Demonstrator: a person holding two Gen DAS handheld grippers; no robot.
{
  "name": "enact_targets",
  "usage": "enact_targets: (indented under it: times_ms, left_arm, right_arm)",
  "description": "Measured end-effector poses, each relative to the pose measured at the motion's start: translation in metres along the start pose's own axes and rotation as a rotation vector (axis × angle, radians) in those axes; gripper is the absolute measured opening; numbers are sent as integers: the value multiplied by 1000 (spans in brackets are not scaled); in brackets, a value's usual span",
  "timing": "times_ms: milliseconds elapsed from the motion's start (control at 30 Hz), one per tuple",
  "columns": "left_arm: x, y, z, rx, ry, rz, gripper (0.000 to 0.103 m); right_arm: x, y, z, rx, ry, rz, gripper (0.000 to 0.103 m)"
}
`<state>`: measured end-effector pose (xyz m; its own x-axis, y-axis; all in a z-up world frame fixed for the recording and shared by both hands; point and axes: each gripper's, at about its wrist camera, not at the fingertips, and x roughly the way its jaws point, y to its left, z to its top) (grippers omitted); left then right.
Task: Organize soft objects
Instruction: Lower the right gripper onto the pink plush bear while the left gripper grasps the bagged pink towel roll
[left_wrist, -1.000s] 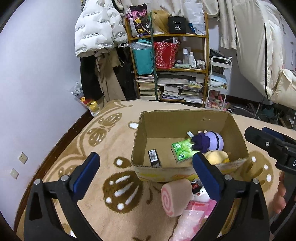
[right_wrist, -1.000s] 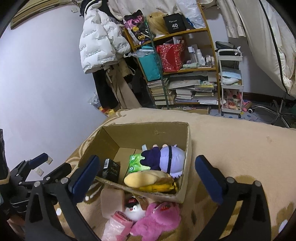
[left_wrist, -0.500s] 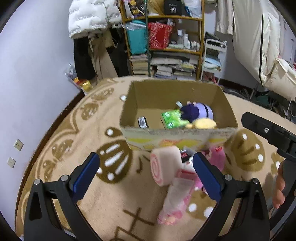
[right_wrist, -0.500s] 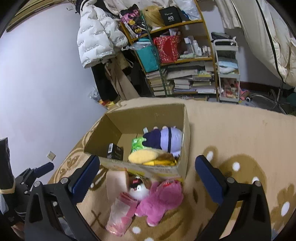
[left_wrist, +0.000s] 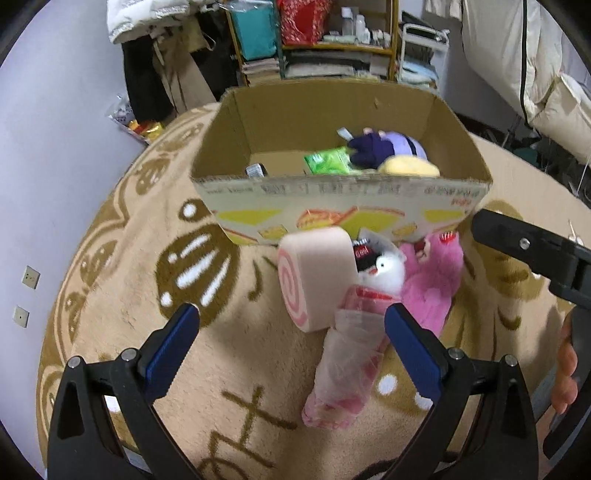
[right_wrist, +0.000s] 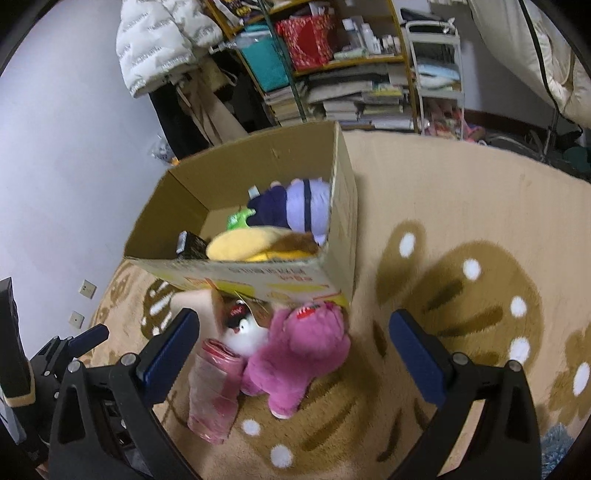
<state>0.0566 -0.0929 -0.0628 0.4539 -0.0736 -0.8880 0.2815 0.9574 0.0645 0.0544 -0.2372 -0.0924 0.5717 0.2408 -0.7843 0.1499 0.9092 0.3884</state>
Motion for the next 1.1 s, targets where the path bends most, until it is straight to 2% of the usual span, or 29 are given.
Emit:
enact_targets:
  times_ms: [367, 667, 1033, 1100]
  left_arm:
    - [29, -17, -11, 44, 101, -28, 99]
    - [53, -30, -21, 80, 182, -29, 100]
    - [70, -35, -27, 99, 235, -4, 99]
    - [69, -38, -28, 102, 236, -3, 95]
  right_arm:
    - [40, -1, -8, -4, 119, -27, 103]
    - [64, -4, -11, -12, 181, -57, 103]
    - [87, -13, -16, 4, 231, -99, 103]
    - [90, -16, -16, 7, 239, -103, 103]
